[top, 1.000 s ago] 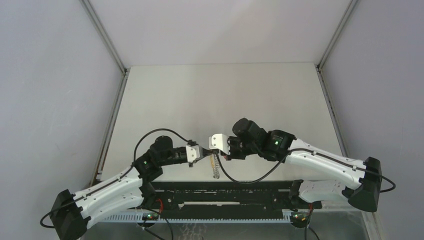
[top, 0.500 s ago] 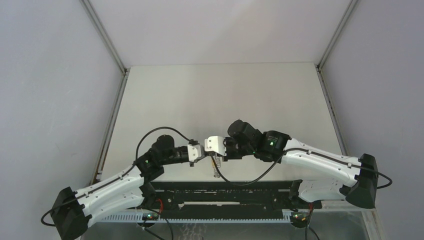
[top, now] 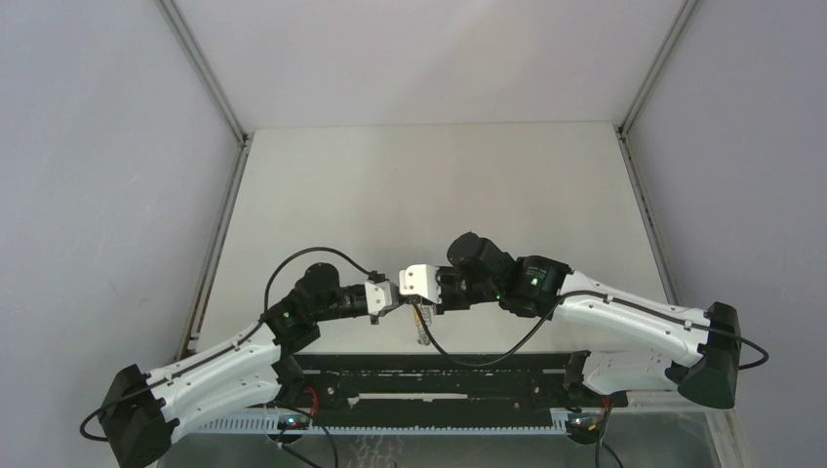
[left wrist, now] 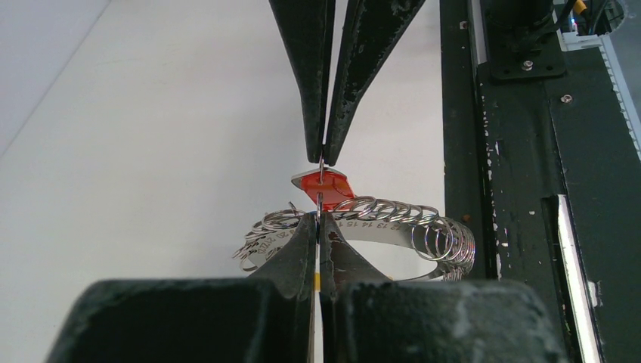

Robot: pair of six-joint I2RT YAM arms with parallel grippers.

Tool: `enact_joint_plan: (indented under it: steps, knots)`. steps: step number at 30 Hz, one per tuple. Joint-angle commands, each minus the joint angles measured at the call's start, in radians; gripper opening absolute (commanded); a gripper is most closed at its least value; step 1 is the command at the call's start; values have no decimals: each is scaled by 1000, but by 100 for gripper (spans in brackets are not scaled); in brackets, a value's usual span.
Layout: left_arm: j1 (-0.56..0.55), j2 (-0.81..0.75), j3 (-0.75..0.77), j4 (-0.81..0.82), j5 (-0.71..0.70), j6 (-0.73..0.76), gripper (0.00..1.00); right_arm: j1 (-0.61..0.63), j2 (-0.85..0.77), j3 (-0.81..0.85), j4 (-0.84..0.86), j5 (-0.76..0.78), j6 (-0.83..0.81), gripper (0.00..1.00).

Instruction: Put the keys on the keyring

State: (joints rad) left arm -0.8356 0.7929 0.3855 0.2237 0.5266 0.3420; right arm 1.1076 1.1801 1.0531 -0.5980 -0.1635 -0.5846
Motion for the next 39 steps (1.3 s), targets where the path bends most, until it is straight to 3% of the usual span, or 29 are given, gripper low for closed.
enact_joint_plan:
  steps: [1,30,39]
  knots:
    - [-3,-11,54,67,10,-10,0,13,-14,21,53,-3,-4,0]
    - [-7,0,63,65,5,-12,0,34,43,26,67,30,10,0]
    - [-7,-29,22,14,-249,-23,0,-18,47,25,-23,63,162,0]
